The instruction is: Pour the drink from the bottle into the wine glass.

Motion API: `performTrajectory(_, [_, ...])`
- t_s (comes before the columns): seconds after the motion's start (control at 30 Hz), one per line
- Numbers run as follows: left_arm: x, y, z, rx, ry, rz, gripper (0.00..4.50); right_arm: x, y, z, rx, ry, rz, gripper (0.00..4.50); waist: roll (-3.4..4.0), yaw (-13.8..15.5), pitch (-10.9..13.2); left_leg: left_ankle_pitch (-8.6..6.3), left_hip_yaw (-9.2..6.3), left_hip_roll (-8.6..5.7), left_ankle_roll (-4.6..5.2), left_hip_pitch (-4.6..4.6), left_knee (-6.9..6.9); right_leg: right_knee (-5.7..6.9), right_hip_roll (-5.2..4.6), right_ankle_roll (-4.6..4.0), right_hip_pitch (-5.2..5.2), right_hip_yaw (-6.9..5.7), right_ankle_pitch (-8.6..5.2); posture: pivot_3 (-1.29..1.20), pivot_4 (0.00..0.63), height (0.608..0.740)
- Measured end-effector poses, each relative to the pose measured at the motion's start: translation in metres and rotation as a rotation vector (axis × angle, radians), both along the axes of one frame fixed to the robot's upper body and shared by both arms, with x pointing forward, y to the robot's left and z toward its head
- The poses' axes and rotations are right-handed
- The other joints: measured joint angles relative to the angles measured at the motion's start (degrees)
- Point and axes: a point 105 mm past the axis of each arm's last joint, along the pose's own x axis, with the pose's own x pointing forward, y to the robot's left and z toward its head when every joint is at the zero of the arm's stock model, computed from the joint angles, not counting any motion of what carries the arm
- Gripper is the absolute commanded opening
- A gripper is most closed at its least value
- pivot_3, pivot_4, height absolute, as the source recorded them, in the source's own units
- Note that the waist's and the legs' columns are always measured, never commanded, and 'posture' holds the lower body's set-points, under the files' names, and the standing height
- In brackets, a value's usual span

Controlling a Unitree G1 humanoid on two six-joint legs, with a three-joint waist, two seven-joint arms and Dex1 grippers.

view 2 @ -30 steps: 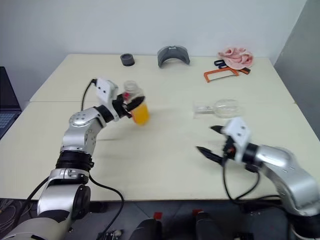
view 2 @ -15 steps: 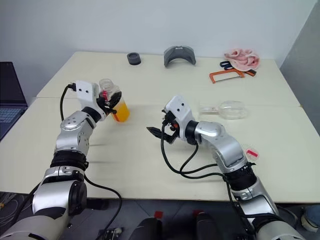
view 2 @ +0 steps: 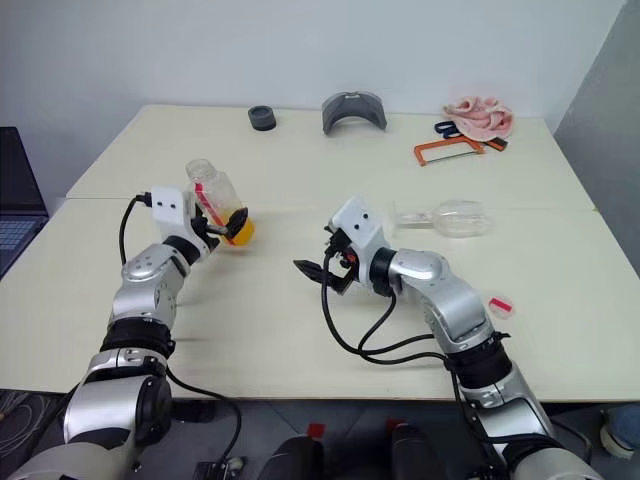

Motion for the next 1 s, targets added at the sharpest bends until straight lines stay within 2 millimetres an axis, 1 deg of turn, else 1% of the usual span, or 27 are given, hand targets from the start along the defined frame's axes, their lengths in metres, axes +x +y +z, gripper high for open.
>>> performTrajectory(0.2, [-0.018, 0.007, -0.015, 0.053, 0.006, 0.016, 4.47, -0.011, -0.018, -0.026, -0.036, 0.069, -0.038, 4.5, 0.0, 0.06, 0.0, -0.06, 0.0, 0.02, 0.1, 0.01, 0.0, 0.01, -0.01, 0.0, 0.0, 0.03, 0.0, 0.0, 0.15, 0.74])
performTrajectory(0.33, [-0.028, 0.007, -0.019, 0.078, 0.003, 0.022, 4.47, -0.02, -0.024, -0.032, -0.036, 0.083, -0.053, 4.5, 0.0, 0.14, 0.0, -0.09, -0.01, 0.02, 0.16, 0.01, -0.01, 0.0, 0.0, 0.0, 0.02, 0.02, 0.0, 0.0, 0.15, 0.74])
performTrajectory(0.4, [-0.035, 0.005, -0.023, 0.096, 0.007, 0.012, 4.47, -0.024, -0.033, -0.037, -0.029, 0.104, -0.082, 4.5, 0.0, 0.21, 0.0, -0.09, 0.0, 0.01, 0.16, 0.02, -0.01, -0.02, -0.01, 0.0, 0.04, 0.03, 0.0, 0.0, 0.15, 0.74])
performTrajectory(0.53, [-0.059, 0.001, -0.039, 0.132, 0.047, -0.037, 4.47, -0.026, -0.055, -0.045, 0.038, 0.19, -0.197, 4.5, 0.0, 0.24, 0.0, -0.1, 0.01, 0.1, 0.17, 0.04, -0.04, -0.02, -0.01, -0.01, 0.04, 0.07, 0.0, 0.0, 0.15, 0.74])
performTrajectory(0.63, [-0.08, 0.001, -0.045, 0.161, 0.095, -0.107, 4.47, -0.023, -0.069, -0.044, 0.129, 0.235, -0.316, 4.5, 0.0, 0.13, 0.0, -0.1, 0.0, 0.15, 0.17, 0.07, -0.07, -0.01, 0.0, -0.02, 0.04, 0.08, -0.01, 0.0, 0.15, 0.74])
performTrajectory(0.73, [-0.098, -0.009, -0.04, 0.148, 0.12, -0.241, 4.47, -0.023, -0.081, -0.048, 0.214, 0.294, -0.401, 4.5, 0.01, 0.25, 0.0, -0.1, 0.0, 0.12, 0.17, 0.09, -0.09, -0.03, 0.05, -0.02, 0.09, 0.06, -0.01, 0.0, 0.15, 0.74])
performTrajectory(0.8, [-0.106, -0.019, -0.034, 0.127, 0.128, -0.338, 4.47, -0.017, -0.083, -0.047, 0.31, 0.345, -0.446, 4.5, 0.01, 0.25, 0.0, -0.1, 0.02, 0.11, 0.17, 0.1, -0.09, -0.03, 0.05, -0.02, 0.13, 0.06, -0.02, 0.0, 0.15, 0.74])
performTrajectory(0.9, [-0.116, -0.042, -0.017, 0.134, 0.115, -0.508, 4.47, 0.003, -0.082, -0.043, 0.499, 0.458, -0.522, 4.5, 0.02, 0.17, 0.01, -0.1, 0.06, 0.12, 0.17, 0.18, -0.11, 0.02, 0.11, -0.02, 0.15, 0.09, -0.02, 0.0, 0.15, 0.74])
performTrajectory(1.0, [-0.124, -0.06, -0.008, 0.194, 0.118, -0.648, 4.47, 0.021, -0.083, -0.041, 0.647, 0.55, -0.591, 4.5, 0.03, 0.13, 0.01, -0.1, 0.15, 0.11, 0.17, 0.25, -0.23, 0.0, 0.12, -0.02, 0.14, 0.14, -0.02, 0.0, 0.15, 0.74])
